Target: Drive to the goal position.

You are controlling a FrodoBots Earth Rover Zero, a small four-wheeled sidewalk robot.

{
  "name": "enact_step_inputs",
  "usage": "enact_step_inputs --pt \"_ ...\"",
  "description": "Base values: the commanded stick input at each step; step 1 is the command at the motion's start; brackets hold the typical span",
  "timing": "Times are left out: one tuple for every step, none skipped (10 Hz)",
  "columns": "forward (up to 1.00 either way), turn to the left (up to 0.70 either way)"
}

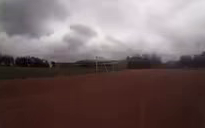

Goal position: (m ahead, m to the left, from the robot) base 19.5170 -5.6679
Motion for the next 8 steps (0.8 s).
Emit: enact_step_inputs --pt "0.7 0.0" --pt "0.7 0.0" --pt "0.7 0.0" --pt "0.7 0.0" --pt "0.7 0.0" --pt "0.7 0.0" --pt "0.7 0.0" --pt "0.7 0.0"
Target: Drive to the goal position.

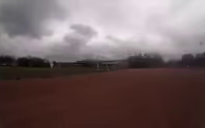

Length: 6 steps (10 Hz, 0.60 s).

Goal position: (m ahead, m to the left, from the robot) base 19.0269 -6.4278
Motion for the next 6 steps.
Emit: enact_step_inputs --pt "0.7 0.0" --pt "0.7 0.0" --pt "0.7 0.0" --pt "0.7 0.0" --pt "0.7 -0.04" --pt "0.7 -0.21"
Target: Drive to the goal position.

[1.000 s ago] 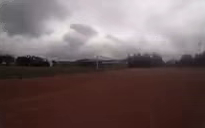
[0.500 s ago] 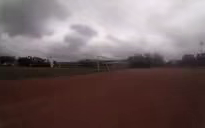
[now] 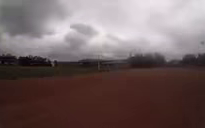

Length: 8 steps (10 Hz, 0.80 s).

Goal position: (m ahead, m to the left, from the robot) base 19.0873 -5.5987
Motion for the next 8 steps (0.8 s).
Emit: enact_step_inputs --pt "0.7 -0.35" --pt "0.7 -0.35" --pt "0.7 -0.35" --pt "0.7 -0.35" --pt "0.7 -0.35" --pt "0.7 -0.35" --pt "0.7 -0.35" --pt "0.7 -0.35"
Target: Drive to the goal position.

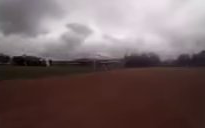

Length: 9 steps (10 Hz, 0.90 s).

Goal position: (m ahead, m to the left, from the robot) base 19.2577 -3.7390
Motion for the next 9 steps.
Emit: enact_step_inputs --pt "0.7 -0.35" --pt "0.7 -0.35" --pt "0.7 -0.35" --pt "0.7 0.0" --pt "0.7 0.0" --pt "0.7 0.0" --pt "0.7 0.0" --pt "0.7 0.0" --pt "0.7 0.0"
